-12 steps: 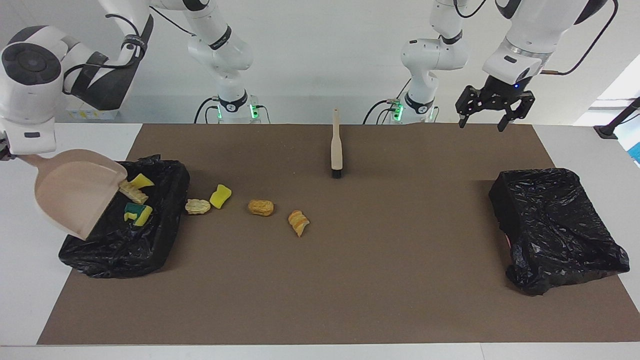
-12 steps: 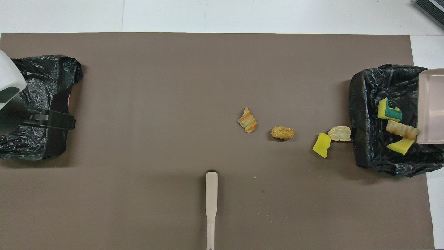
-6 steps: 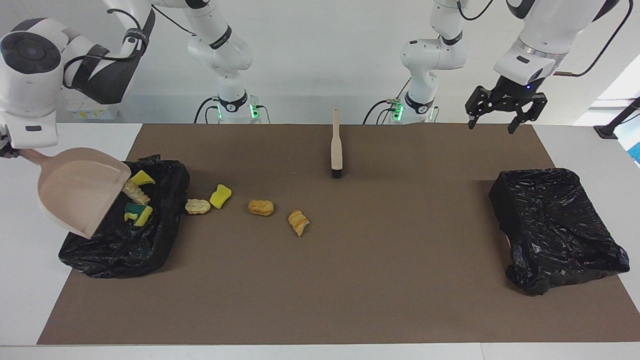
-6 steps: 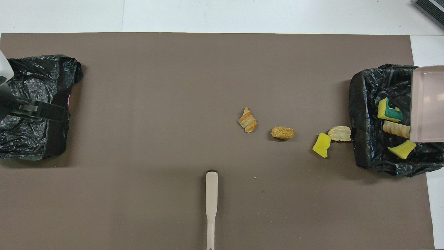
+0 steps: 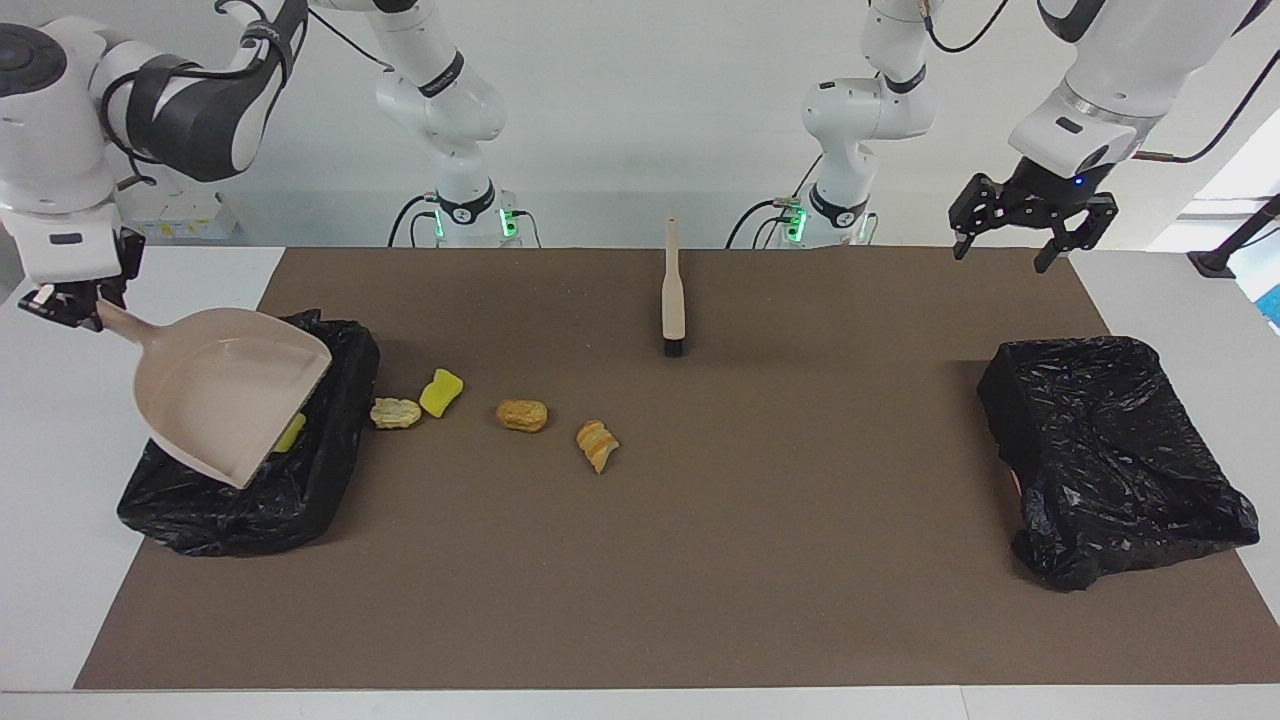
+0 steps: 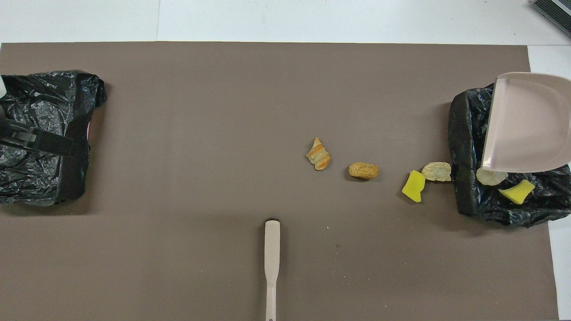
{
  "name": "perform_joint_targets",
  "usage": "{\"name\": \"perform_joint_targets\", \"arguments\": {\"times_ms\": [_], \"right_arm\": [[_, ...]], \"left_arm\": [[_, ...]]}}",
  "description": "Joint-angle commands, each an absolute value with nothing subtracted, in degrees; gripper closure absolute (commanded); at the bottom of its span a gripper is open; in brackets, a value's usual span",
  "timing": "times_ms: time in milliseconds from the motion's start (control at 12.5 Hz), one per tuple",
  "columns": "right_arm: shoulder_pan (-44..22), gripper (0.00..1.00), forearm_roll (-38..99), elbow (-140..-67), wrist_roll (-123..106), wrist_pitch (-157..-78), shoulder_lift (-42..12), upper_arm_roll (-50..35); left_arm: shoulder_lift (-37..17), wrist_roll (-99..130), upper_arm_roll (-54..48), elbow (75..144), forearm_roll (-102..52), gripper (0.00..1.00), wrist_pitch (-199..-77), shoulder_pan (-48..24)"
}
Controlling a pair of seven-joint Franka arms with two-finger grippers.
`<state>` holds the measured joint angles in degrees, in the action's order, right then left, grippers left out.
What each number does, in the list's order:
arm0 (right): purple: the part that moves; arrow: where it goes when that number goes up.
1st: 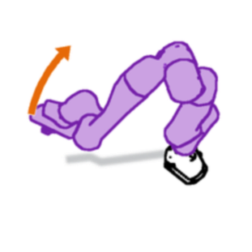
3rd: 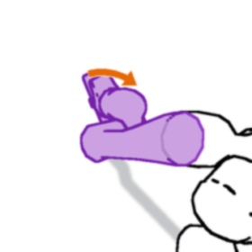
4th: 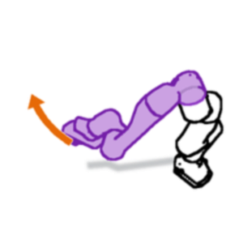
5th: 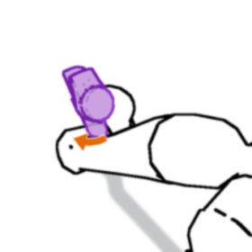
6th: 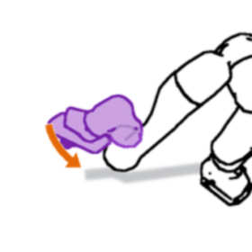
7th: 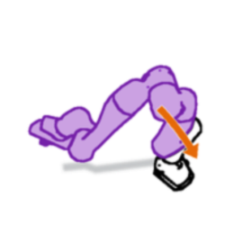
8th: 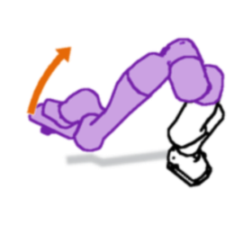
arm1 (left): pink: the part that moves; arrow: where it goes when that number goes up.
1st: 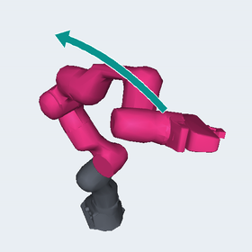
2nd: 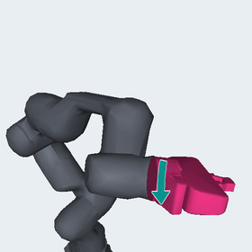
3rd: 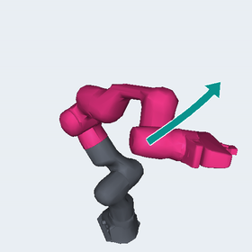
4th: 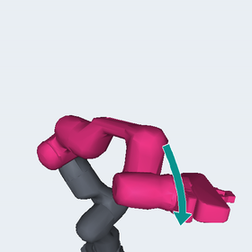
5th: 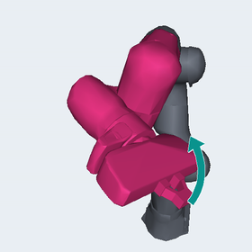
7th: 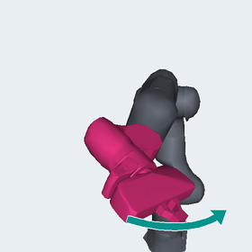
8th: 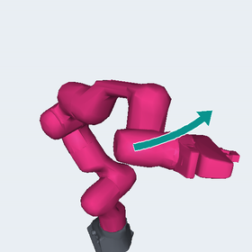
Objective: Sweep and dump trash in bin
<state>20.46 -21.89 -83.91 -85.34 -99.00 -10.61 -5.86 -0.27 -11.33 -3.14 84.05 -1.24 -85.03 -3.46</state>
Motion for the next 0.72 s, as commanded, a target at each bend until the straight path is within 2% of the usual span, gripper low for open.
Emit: {"name": "perform_joint_targets", "arguments": {"times_ms": [0, 241, 642], "right_arm": [[20.57, 1.0, -15.23, -84.2, -83.52, -98.7, -9.84, -6.15], [19.86, 1.0, -11.62, -84.55, -74.31, -97.48, -9.58, -7.9], [13.29, 1.0, -6.07, -86.65, -39.35, -92.64, -7.83, -8.26]], "left_arm": [[2.89, -14.15, -3.43, 87.52, -0.18, 0.0, -83.76, -2.81], [3.78, -13.28, -3.43, 88.86, -0.26, 0.0, -83.76, -2.81], [3.78, -13.36, -3.43, 88.68, -0.26, 0.0, -83.67, -2.9]]}}
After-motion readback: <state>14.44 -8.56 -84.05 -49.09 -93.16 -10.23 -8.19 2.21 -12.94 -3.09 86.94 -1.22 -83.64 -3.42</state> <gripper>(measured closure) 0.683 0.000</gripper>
